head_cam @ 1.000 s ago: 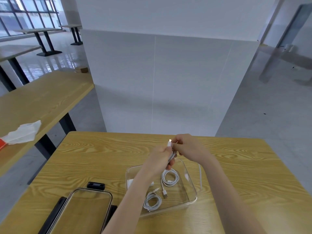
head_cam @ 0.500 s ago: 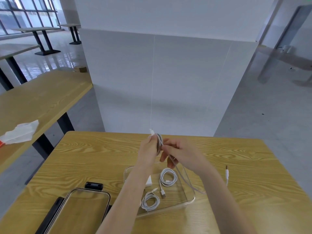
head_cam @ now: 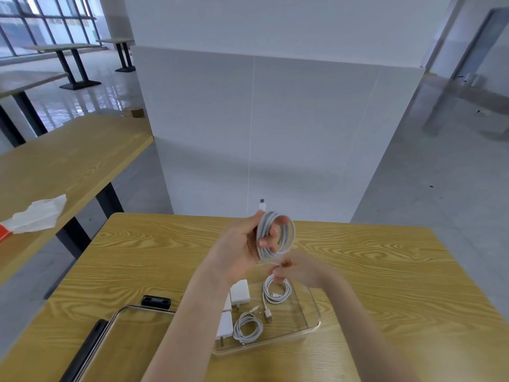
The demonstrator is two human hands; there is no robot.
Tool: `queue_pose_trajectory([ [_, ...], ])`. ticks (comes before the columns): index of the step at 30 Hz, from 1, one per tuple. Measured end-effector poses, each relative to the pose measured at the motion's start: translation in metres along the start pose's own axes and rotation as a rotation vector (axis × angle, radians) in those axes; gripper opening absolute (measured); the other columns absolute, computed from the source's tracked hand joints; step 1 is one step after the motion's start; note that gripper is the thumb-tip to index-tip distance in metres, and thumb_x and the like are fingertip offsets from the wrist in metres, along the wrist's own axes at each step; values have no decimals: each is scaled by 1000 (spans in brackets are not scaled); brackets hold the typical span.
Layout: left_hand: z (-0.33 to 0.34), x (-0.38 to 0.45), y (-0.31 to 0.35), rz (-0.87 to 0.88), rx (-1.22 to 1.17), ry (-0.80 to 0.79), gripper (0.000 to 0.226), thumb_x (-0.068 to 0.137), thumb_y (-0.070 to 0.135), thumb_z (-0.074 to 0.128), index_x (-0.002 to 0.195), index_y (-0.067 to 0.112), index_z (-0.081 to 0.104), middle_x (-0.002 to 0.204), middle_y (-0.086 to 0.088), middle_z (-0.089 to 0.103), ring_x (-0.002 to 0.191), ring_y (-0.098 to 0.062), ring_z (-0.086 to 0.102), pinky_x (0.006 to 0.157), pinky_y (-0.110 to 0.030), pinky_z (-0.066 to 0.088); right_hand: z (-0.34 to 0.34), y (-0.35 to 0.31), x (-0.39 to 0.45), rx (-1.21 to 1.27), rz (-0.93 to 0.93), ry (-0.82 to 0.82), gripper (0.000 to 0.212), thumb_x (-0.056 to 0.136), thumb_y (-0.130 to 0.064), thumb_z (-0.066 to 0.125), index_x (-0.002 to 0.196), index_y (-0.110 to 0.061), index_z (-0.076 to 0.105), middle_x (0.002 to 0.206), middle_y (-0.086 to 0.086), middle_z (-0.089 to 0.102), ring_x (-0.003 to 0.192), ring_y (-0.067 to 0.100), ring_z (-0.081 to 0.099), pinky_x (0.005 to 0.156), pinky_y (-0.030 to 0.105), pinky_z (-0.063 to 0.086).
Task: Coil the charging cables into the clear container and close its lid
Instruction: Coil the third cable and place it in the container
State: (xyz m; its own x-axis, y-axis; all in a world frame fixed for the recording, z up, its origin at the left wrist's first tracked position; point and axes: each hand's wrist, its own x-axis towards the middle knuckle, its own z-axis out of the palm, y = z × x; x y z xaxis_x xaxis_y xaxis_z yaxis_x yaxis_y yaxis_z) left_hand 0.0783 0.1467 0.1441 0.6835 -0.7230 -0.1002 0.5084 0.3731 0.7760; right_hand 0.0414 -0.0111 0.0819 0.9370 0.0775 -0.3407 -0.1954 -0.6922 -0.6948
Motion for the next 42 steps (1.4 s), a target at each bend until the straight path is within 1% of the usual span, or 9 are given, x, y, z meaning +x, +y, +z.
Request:
queue_pose_trajectory([
  [6, -6, -5, -14, -203, 492, -34, 38, 98, 21, 39, 103, -10, 61, 67, -7, 65, 47, -10, 44, 50, -19, 39, -21, -4, 6, 2, 139, 251, 27, 89, -21, 58, 63, -12, 64, 56, -2, 61, 53, 14, 54, 54, 21, 42],
  [11, -10, 3, -33, -270, 700, 163, 37, 97, 19, 40, 102, -11, 61, 72, -9, 71, 45, -11, 45, 45, -17, 40, -33, -27, -13, 173, 27, 471, 22, 77, -26, 73, 74, -5, 71, 48, -6, 45, 40, 5, 34, 41, 13, 27],
  [14, -16, 11, -41, -155, 577, 354, 31, 97, 18, 39, 95, -2, 63, 69, -4, 72, 46, -11, 47, 48, -18, 41, -37, -41, -25, 340, -9, 489, 18, 82, -26, 68, 74, -11, 70, 44, -11, 43, 39, 3, 33, 45, 16, 29],
  [17, -23, 18, -42, -42, 349, 460, 36, 99, 20, 36, 90, 1, 65, 67, -3, 71, 52, -13, 50, 52, -20, 42, -34, -51, -37, 334, -38, 306, 22, 93, -21, 55, 80, -12, 70, 49, -5, 50, 39, 5, 39, 43, 14, 33],
  [24, -32, 17, -35, -6, -20, 254, 41, 99, 17, 27, 85, -3, 60, 52, -1, 49, 43, -12, 38, 58, -27, 36, -29, -50, -38, 341, -33, 202, 25, 96, -17, 47, 82, -10, 66, 63, 1, 65, 57, 12, 58, 62, 24, 49],
  [27, -33, 14, -33, -117, 138, 212, 47, 100, 18, 30, 73, 0, 64, 47, -1, 45, 39, -11, 35, 52, -25, 33, -29, -51, -37, 487, -22, 286, 27, 98, -14, 43, 80, -8, 62, 55, 1, 62, 44, 13, 53, 49, 23, 45],
  [33, -25, 0, -32, -185, 541, -30, 42, 100, 20, 32, 90, -2, 65, 51, 1, 43, 46, -11, 35, 52, -20, 36, -32, -45, -26, 773, 105, 501, 26, 98, -11, 42, 82, -3, 60, 51, 4, 59, 33, 11, 40, 37, 23, 37],
  [38, -16, 11, -38, -80, 396, 295, 38, 99, 17, 35, 93, -6, 64, 51, -1, 55, 43, -10, 43, 48, -19, 37, -30, -46, -30, 842, 125, 500, 24, 97, -10, 42, 83, -1, 60, 51, 5, 57, 32, 11, 35, 34, 22, 32],
  [42, -11, 19, -41, -59, 500, 462, 36, 98, 21, 38, 78, 3, 63, 62, -7, 61, 47, -11, 53, 51, -19, 44, -22, -60, -40, 600, 10, 347, 26, 96, -13, 44, 79, -5, 61, 50, 4, 59, 34, 12, 40, 38, 22, 34],
])
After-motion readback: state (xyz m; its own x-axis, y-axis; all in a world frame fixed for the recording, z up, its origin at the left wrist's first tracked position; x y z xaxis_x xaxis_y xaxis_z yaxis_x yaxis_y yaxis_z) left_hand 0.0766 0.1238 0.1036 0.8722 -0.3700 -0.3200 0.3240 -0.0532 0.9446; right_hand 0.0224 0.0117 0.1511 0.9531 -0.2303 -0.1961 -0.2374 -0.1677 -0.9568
